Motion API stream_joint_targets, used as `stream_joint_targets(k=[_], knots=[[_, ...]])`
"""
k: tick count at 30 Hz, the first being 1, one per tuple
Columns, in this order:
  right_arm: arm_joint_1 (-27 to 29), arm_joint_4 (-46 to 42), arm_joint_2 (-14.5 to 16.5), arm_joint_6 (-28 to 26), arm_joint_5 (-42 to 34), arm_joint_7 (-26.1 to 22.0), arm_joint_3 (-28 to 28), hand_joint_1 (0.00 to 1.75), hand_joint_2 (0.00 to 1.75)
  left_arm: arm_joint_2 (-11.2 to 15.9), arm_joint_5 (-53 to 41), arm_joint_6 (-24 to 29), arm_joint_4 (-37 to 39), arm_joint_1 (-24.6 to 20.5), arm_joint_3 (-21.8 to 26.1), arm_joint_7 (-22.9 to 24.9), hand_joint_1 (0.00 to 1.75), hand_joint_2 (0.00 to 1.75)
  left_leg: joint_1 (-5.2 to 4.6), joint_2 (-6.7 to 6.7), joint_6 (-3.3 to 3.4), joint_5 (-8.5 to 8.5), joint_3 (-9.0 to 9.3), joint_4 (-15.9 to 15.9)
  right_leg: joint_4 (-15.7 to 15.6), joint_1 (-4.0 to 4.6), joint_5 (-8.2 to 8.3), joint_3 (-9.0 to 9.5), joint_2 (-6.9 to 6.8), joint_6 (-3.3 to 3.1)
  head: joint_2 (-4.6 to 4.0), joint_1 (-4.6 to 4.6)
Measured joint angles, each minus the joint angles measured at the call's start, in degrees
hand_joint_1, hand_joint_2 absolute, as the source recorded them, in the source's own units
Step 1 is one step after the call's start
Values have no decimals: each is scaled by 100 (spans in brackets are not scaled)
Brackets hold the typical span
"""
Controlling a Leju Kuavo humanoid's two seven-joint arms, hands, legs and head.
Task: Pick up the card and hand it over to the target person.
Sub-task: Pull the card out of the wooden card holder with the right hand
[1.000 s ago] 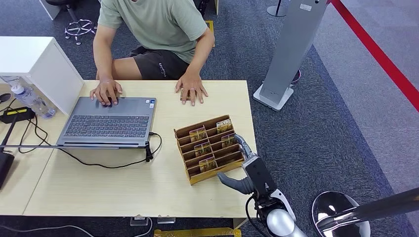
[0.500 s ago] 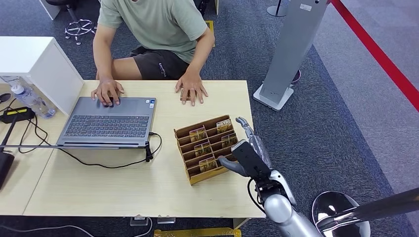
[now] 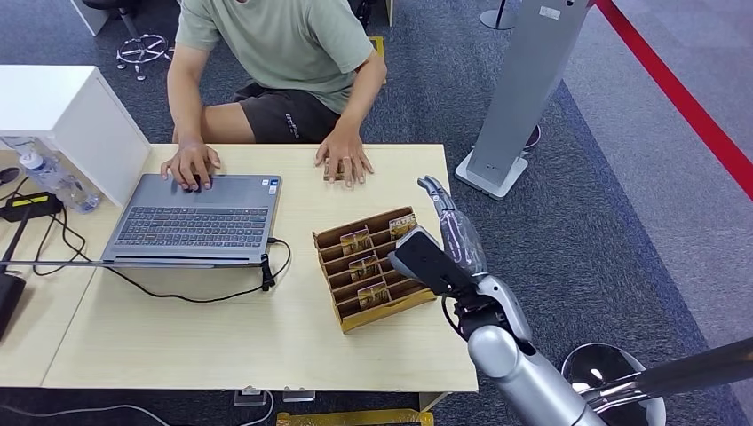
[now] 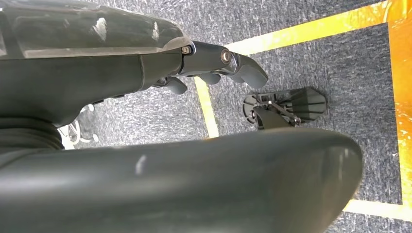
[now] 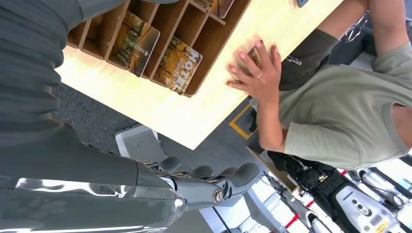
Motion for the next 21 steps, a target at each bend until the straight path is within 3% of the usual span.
stream_joint_targets(k=[13, 21], knots=[[1125, -354, -201, 97, -2092, -1500, -270, 0, 175, 9, 272, 51, -30, 28, 200, 26, 0, 0, 2, -23, 1, 1, 6, -7, -10, 2, -5, 13, -23, 1, 0, 0], [1525, 169, -168, 300, -2526, -1937, -328, 0, 175, 6, 335, 58, -38, 32, 205, 13, 0, 0, 2, -21, 2, 4, 7, -10, -14, 3, -2, 14, -20, -1, 0, 0]])
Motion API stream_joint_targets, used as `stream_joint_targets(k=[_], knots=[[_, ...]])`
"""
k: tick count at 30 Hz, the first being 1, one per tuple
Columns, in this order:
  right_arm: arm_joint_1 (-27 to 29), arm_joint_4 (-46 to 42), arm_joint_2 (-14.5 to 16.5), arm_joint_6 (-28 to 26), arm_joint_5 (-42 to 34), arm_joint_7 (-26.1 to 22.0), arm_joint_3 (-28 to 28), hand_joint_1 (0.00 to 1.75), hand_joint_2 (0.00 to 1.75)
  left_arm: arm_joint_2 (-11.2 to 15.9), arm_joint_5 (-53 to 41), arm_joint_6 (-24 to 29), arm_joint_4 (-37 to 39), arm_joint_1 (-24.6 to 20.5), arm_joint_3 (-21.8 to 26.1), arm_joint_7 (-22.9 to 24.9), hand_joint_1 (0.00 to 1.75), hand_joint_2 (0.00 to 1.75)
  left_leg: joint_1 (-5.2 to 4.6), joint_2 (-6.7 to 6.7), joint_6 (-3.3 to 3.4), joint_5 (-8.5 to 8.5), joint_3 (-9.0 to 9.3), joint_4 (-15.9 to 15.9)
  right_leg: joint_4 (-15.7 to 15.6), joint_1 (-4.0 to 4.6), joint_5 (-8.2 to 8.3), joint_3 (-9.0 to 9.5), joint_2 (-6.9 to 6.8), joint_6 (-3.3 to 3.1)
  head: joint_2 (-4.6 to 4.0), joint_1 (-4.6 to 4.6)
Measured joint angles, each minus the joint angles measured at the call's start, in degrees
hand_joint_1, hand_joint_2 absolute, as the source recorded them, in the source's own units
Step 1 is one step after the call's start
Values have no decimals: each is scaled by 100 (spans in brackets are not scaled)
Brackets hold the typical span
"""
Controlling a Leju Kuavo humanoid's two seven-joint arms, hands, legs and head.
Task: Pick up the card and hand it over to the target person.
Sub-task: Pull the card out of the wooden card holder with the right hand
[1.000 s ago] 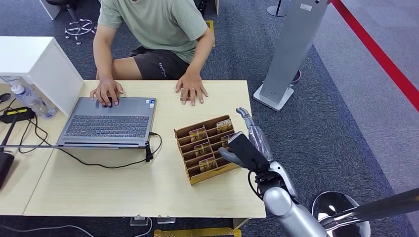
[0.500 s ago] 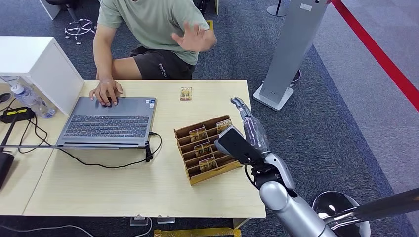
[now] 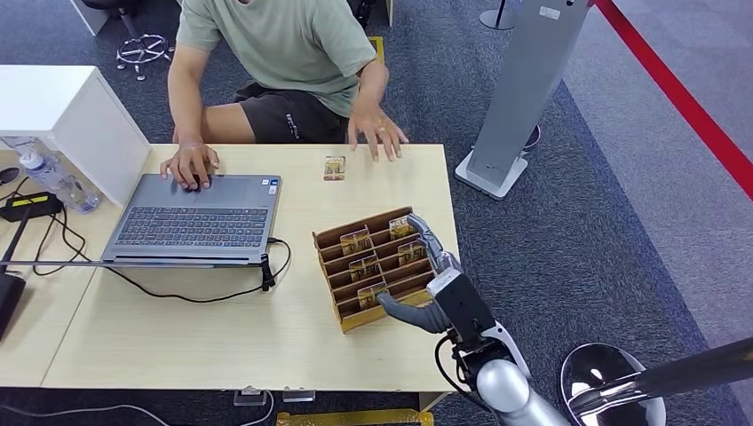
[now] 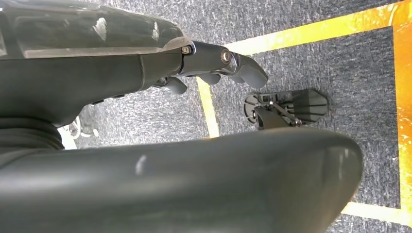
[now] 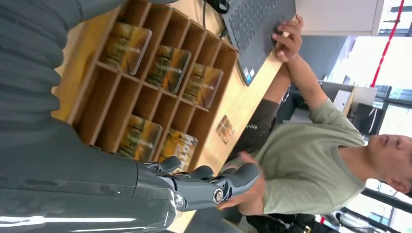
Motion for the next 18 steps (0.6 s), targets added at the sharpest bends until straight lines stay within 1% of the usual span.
stream_joint_targets(k=[12, 15, 18], knots=[[-395, 135, 93, 91, 254, 111, 198, 0, 175, -25, 125, 57, 4, 1, 51, -37, 0, 0, -1, 19, -1, -4, -8, 8, 10, -2, 1, -14, 19, 0, 0, 0], [-638, 227, 122, 8, 491, 267, 285, 0, 175, -23, 129, 67, -5, -3, 19, -18, 0, 0, -1, 22, -1, -4, -7, 8, 10, -2, 2, -14, 22, 0, 0, 0], [-946, 327, 107, -77, 764, 567, 393, 0, 175, -12, 114, 58, -17, -9, -37, 8, 0, 0, -2, 31, -1, -3, -8, 7, 11, -3, 5, -19, 31, -1, 0, 0]])
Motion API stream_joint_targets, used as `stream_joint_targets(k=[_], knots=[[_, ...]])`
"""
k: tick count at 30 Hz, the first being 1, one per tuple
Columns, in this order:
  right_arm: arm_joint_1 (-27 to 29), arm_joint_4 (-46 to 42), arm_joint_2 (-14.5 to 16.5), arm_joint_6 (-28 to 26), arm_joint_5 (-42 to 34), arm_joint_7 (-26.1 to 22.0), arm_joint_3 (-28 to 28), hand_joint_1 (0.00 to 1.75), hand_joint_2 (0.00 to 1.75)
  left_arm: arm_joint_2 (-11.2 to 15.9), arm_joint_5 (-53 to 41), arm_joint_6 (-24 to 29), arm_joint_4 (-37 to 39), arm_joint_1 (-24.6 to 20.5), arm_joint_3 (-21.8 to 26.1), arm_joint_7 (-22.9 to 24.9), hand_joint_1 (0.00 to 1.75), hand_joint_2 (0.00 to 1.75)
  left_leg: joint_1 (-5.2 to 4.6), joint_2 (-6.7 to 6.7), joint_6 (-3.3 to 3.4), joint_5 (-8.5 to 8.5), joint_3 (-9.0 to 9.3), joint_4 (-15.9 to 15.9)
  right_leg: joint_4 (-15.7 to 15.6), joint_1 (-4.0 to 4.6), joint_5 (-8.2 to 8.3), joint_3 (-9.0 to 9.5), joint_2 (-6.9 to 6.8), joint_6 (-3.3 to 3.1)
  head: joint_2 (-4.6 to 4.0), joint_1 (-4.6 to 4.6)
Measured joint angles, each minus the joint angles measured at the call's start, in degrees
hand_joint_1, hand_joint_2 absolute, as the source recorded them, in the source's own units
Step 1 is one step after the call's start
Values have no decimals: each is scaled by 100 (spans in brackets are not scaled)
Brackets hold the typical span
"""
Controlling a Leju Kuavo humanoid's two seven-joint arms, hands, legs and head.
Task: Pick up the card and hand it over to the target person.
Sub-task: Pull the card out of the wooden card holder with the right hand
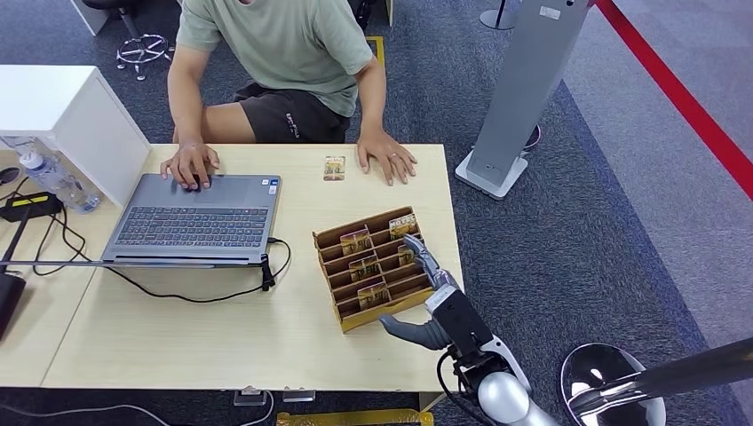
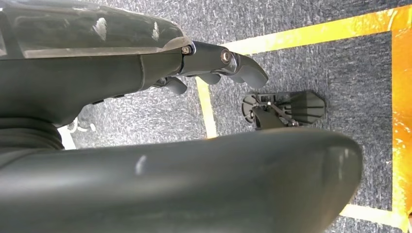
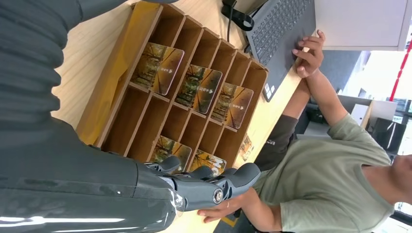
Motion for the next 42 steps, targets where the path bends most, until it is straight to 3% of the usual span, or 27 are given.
stream_joint_targets(k=[5, 12, 20, 23, 26, 28, 30, 31, 42], knots=[[-559, 285, 19, -33, 485, 488, 142, 0, 175, 0, -3, 2, -18, -8, -69, -4, 0, 0, 0, 5, 0, 1, -2, 2, 2, -1, 2, -3, 5, 0, 0, 0], [-904, 314, -56, -185, 1788, 1461, 245, 0, 175, -6, -63, -10, -35, -20, -184, -18, 0, 0, 0, -4, -1, 0, 2, 0, 0, 0, -2, 4, -4, 0, 0, 0], [-1162, 170, -128, 259, 3336, 2544, 371, 0, 175, -6, -160, -28, -30, -37, -327, 50, 0, 0, 0, -9, -1, 0, -4, 4, 4, 0, -3, 0, -8, 1, 0, 0], [-1217, 140, -115, 397, 3730, 2759, 374, 8, 175, -5, -184, -36, -31, -41, -358, 54, 0, 0, -1, -7, 0, 1, -4, 4, 4, -1, -2, -2, -7, 1, 0, 0], [-1242, 91, -79, 500, 4022, 2830, 335, 45, 175, -9, -201, -44, -28, -43, -384, 61, 0, 0, -1, -9, 0, 0, -4, 3, 4, -1, -3, -1, -8, 0, 0, 0], [-1262, 70, -62, 544, 4162, 2845, 333, 90, 175, -12, -210, -44, -26, -45, -398, 68, 0, 0, -1, -9, 0, 0, -1, 1, 2, -1, -4, 2, -9, 0, 0, 0], [-1283, 72, -52, 569, 4246, 2863, 359, 124, 175, -16, -215, -42, -24, -46, -404, 73, 0, 0, 0, -11, -1, -1, -3, 3, 3, -1, -5, 1, -11, 0, 0, 0], [-1289, 77, -47, 576, 4268, 2868, 369, 131, 175, -17, -216, -41, -24, -46, -406, 75, 0, 0, 0, -11, -1, -1, -4, 4, 4, 0, -5, 0, -11, 0, 0, 0], [-1373, 521, 175, 674, 4351, 2775, 503, 103, 175, -25, -161, -23, -16, -42, -358, 114, 0, 0, 0, -6, -1, 2, -1, -1, 0, 0, -1, 2, -6, -1, 0, 0]])
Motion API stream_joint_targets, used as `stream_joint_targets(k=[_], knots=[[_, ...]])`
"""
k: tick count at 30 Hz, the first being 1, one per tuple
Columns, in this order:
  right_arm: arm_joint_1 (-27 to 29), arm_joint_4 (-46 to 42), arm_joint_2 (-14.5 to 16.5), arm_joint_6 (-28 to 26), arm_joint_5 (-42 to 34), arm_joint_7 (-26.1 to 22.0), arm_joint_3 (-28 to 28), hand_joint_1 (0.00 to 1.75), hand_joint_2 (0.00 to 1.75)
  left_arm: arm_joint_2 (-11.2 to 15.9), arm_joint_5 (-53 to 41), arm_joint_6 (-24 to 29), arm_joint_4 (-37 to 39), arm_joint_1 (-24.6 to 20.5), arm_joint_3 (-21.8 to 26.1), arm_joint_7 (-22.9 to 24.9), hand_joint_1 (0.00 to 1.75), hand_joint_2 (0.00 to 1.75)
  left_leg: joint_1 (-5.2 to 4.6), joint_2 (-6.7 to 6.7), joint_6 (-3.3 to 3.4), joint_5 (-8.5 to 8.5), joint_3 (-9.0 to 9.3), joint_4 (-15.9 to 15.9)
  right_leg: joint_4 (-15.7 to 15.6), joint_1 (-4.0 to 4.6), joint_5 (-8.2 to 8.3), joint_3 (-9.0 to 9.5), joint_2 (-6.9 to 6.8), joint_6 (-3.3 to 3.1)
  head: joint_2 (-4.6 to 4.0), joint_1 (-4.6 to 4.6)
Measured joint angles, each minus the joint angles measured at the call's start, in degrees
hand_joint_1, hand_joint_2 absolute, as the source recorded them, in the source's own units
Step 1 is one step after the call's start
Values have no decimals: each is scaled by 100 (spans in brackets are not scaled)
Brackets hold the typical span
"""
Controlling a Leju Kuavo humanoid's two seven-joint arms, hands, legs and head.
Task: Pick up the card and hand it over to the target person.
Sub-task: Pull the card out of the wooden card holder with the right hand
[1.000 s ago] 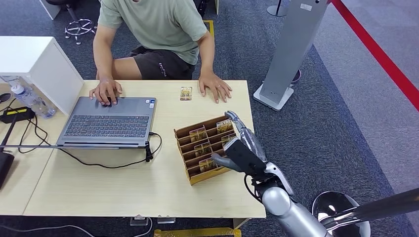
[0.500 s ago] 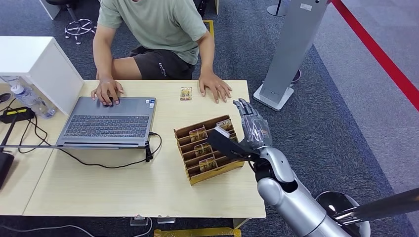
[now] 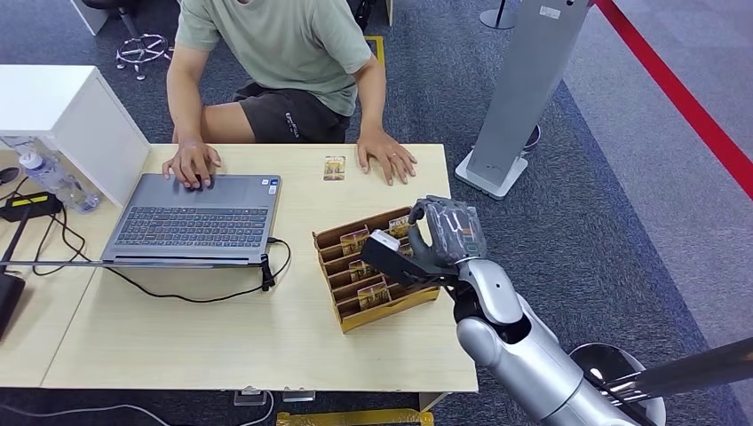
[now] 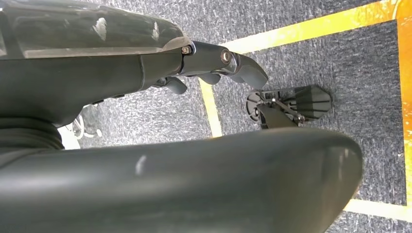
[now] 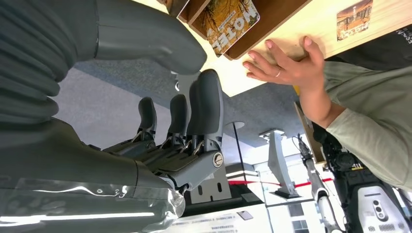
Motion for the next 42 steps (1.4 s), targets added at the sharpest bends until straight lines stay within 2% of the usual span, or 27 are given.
stream_joint_targets(k=[3, 7, 21, 26, 42], knots=[[-7, 79, 27, 4, 5, -22, 26, 97, 175, 2, 13, 2, -2, 1, 14, 2, 0, 0, 1, 0, -1, -1, 1, -1, -1, 1, 0, 1, 0, 0, 0, 0], [-20, 157, 17, -28, 107, 28, 67, 76, 175, -1, 27, -5, 5, 3, 23, -3, 0, 0, 1, -3, 0, -1, 1, 0, -1, 1, -2, 2, -3, 1, 0, 0], [51, 289, 82, -98, 719, 555, 76, 70, 175, 5, 9, -28, 22, 1, 1, -20, 0, 0, 1, -5, 0, -2, 0, 0, -1, 1, -3, 3, -5, 0, 0, 0], [74, 383, 211, -81, 837, 741, 85, 51, 175, -6, -7, -27, 30, -2, -10, -17, 0, 0, 2, -6, 0, -3, -1, 2, 0, 2, -4, 2, -6, 1, 0, 0], [47, 660, 374, -199, 644, 696, 151, 68, 175, -28, -5, -40, 43, -3, -3, -23, 0, 0, 1, -6, 0, -2, 1, 0, -1, 1, -3, 3, -6, 1, 0, 0]])
